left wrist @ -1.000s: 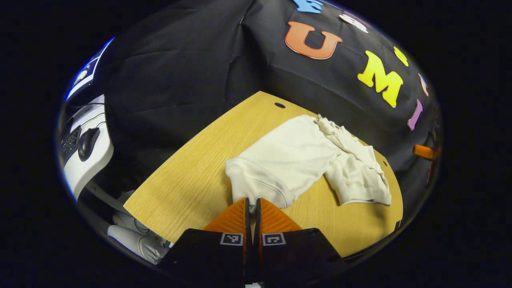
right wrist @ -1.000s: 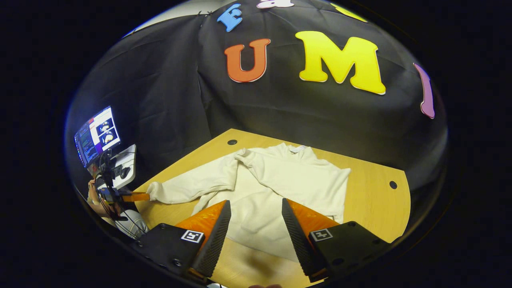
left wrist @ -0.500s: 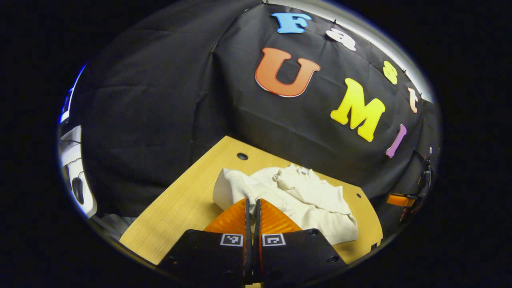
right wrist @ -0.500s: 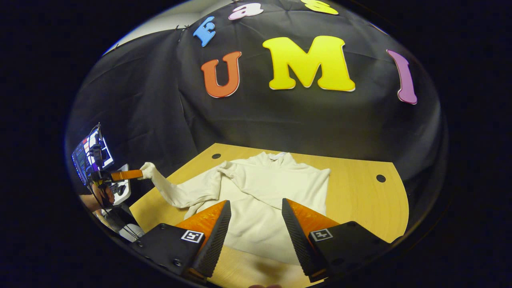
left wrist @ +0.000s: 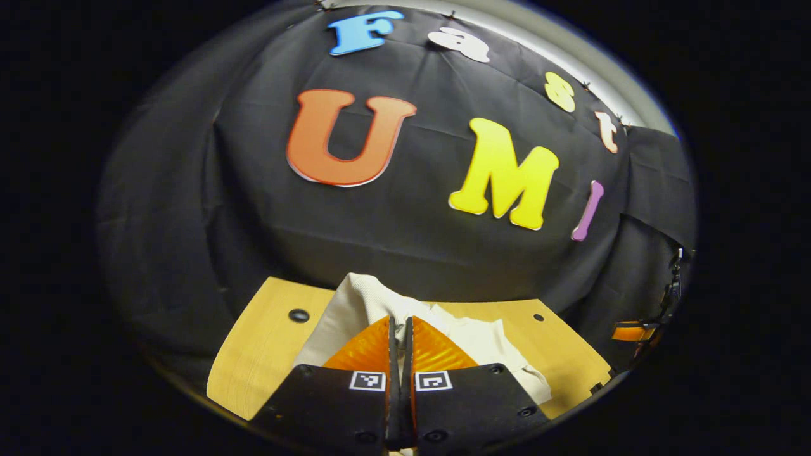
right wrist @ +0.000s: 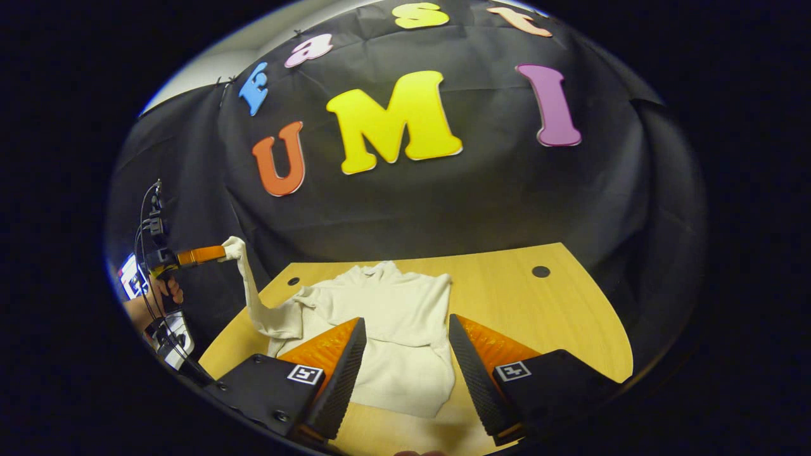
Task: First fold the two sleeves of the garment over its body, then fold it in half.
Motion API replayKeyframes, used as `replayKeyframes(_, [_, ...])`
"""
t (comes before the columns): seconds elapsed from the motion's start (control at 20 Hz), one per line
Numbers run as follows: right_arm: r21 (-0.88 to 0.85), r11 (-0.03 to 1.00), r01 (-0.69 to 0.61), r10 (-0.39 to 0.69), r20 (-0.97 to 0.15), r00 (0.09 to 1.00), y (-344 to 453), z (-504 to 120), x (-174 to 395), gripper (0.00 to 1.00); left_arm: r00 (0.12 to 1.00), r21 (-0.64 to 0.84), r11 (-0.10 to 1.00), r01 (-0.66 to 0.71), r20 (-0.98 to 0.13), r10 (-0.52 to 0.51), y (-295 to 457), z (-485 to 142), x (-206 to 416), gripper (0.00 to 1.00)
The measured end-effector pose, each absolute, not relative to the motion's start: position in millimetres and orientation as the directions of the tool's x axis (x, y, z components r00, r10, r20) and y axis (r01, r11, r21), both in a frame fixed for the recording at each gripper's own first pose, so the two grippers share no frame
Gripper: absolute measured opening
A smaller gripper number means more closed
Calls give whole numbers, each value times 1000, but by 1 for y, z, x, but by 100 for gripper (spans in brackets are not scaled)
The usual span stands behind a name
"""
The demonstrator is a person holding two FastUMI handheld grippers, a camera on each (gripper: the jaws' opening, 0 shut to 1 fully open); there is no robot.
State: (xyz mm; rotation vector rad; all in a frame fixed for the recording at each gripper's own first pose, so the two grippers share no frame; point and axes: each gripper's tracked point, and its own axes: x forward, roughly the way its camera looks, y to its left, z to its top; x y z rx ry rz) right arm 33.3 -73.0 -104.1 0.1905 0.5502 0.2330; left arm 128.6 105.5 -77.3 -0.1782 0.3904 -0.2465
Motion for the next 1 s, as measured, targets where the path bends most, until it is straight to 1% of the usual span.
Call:
replayKeyframes(0.05, [241,961,-137,243,-491,837,-89,-103,32,79,885,-206,948,243,-353,-304,92,-75,139,3])
replayKeyframes(0.1, [242,964,-110,220,-488,845,-101,-104,30,83,869,-194,939,285,-360,-339,74,-74,150,3])
replayKeyframes(0.25, [233,971,-46,156,-479,864,-134,-102,18,83,809,-159,897,411,-390,-440,18,-76,175,3])
replayKeyframes(0.4, [233,973,1,111,-466,878,-155,-97,8,83,723,-138,844,518,-457,-518,-39,-95,186,3])
replayKeyframes(0.45, [230,973,16,94,-461,882,-165,-96,5,79,695,-144,827,544,-475,-540,-60,-103,189,3])
replayKeyframes(0.5, [232,972,36,77,-460,885,-173,-99,1,84,669,-152,812,564,-491,-557,-77,-111,191,3])
replayKeyframes(0.65, [250,966,70,55,-458,887,-186,-100,-11,83,587,-168,759,630,-537,-606,-126,-136,193,3])
replayKeyframes(0.75, [241,967,88,34,-462,886,-195,-103,-23,84,523,-171,724,668,-585,-620,-152,-162,190,3])
replayKeyframes(0.9, [234,965,120,8,-480,877,-205,-110,-34,84,424,-183,701,690,-682,-596,-178,-215,189,3])
replayKeyframes(1.0, [217,966,141,-15,-498,867,-214,-115,-44,83,386,-170,681,712,-716,-582,-195,-240,193,3])
